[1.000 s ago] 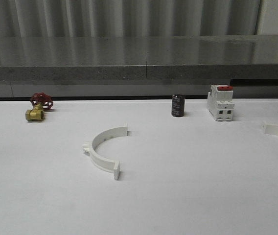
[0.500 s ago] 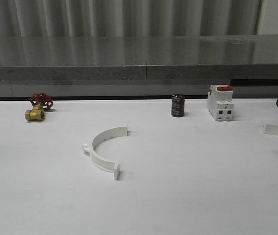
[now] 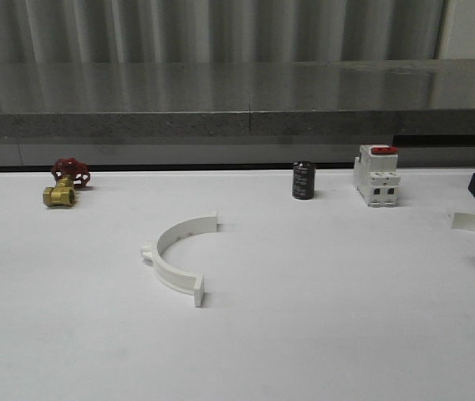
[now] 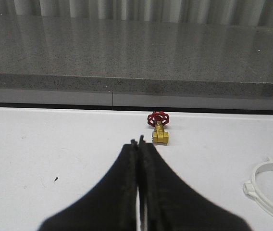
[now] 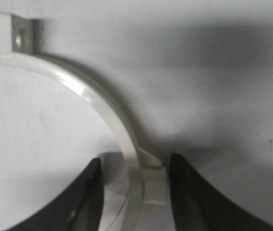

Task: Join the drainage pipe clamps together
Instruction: 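Grasp the second white clamp half with the right gripper and lift it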

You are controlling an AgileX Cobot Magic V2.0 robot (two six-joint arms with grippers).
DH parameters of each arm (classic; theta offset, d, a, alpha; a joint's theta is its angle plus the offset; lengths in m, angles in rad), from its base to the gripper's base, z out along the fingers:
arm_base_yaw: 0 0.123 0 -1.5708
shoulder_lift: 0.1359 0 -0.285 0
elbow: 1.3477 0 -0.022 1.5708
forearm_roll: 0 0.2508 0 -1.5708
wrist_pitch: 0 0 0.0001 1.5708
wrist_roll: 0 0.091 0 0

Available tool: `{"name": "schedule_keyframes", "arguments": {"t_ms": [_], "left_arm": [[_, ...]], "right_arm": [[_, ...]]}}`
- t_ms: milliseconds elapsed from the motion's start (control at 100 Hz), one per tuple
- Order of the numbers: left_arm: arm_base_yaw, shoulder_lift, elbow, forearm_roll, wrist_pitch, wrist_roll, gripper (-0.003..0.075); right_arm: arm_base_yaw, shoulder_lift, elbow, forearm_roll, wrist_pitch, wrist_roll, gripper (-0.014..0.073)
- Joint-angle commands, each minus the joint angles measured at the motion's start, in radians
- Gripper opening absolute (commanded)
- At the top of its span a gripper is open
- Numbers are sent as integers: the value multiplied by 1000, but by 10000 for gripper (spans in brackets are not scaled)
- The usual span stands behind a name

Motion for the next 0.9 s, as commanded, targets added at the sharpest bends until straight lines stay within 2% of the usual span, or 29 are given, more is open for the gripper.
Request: {"name": "schedule_keyframes", "arguments": {"t_ms": [0, 80, 180, 560, 690, 890], "left_arm": [[3, 7, -24, 2, -83, 1, -20], [3, 7, -24, 2, -83, 1, -20], [3, 7, -24, 2, -83, 1, -20], [3, 7, -24, 2, -83, 1, -20], [3, 7, -24, 2, -83, 1, -20], [3, 7, -24, 2, -83, 1, -20]], "right_arm": [[-6, -47, -28, 4, -17, 13, 188], [-6, -47, -28, 4, -15, 17, 109], [-6, -47, -28, 4, -15, 17, 74], [-6, -47, -30, 4, -23, 17, 75], [-2, -49, -58, 45, 9, 24, 75], [66, -72, -108, 67, 61, 97, 78]]}}
